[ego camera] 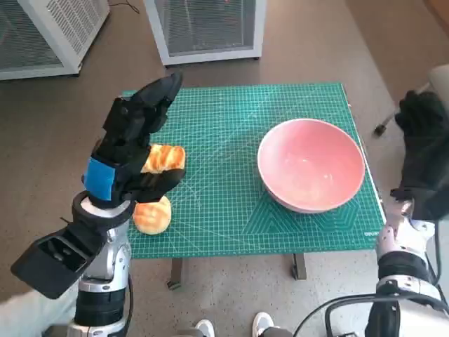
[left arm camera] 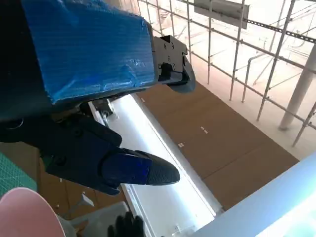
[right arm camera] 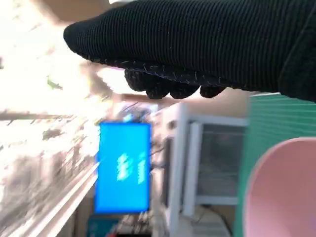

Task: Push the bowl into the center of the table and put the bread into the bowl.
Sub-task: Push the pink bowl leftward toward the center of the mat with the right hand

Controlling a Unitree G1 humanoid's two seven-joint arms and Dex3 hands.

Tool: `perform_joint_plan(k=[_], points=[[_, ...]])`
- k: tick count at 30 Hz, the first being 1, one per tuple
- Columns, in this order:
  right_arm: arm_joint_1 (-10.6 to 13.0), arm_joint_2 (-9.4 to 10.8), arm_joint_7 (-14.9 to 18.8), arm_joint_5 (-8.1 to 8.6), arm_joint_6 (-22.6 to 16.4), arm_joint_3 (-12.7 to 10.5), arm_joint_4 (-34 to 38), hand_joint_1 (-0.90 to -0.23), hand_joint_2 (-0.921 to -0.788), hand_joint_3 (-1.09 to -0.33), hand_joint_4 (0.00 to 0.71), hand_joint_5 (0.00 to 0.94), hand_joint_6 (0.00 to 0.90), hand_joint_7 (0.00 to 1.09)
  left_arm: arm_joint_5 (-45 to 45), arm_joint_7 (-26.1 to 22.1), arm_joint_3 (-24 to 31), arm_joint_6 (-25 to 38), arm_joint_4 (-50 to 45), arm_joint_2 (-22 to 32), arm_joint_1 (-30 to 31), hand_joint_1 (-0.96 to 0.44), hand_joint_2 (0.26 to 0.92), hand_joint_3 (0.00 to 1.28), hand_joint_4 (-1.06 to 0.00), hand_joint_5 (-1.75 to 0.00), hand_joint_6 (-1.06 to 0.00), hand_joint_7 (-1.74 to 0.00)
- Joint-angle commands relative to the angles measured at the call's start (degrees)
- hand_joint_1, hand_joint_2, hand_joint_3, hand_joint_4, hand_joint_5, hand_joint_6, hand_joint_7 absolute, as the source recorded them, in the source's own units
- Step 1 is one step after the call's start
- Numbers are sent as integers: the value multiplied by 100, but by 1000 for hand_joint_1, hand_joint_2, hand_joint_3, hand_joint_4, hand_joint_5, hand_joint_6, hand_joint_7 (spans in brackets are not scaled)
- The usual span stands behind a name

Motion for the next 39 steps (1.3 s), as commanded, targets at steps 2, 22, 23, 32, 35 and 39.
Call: perform_joint_plan(k=[2, 22, 23, 32, 35, 39], points=[[226, 125, 56, 48, 556, -119, 204, -469, -921, -781, 327, 2, 69, 591, 40, 31, 21, -38, 10, -1, 64, -546, 921, 241, -295, -10, -129, -516], [296, 757, 221, 112, 1367, -404, 375, -483, -921, -750, 252, 0, 73, 499, -6, -24, 26, -5, -29, 50, 79, -541, 921, 241, -300, -9, -140, -503], [287, 795, 231, 125, 1388, -423, 375, -490, -921, -747, 250, 0, 74, 494, -7, -25, 25, -2, -35, 53, 83, -541, 921, 241, -300, -9, -140, -503], [119, 1143, 270, 157, 1628, -516, 397, -553, -921, -700, 259, 7, 99, 462, -64, -54, 50, 27, -119, 112, 181, -548, 921, 239, -301, -8, -145, -494], [62, 1235, 258, 153, 1672, -527, 400, -556, -921, -689, 264, 9, 105, 458, -78, -57, 55, 46, -181, 128, 241, -550, 921, 239, -301, -8, -146, -491], [-27, 1349, 264, 124, 1738, -523, 421, -557, -921, -660, 269, 8, 118, 454, -93, -60, 88, 56, -266, 161, 343, -551, 921, 237, -302, -7, -151, -483]])
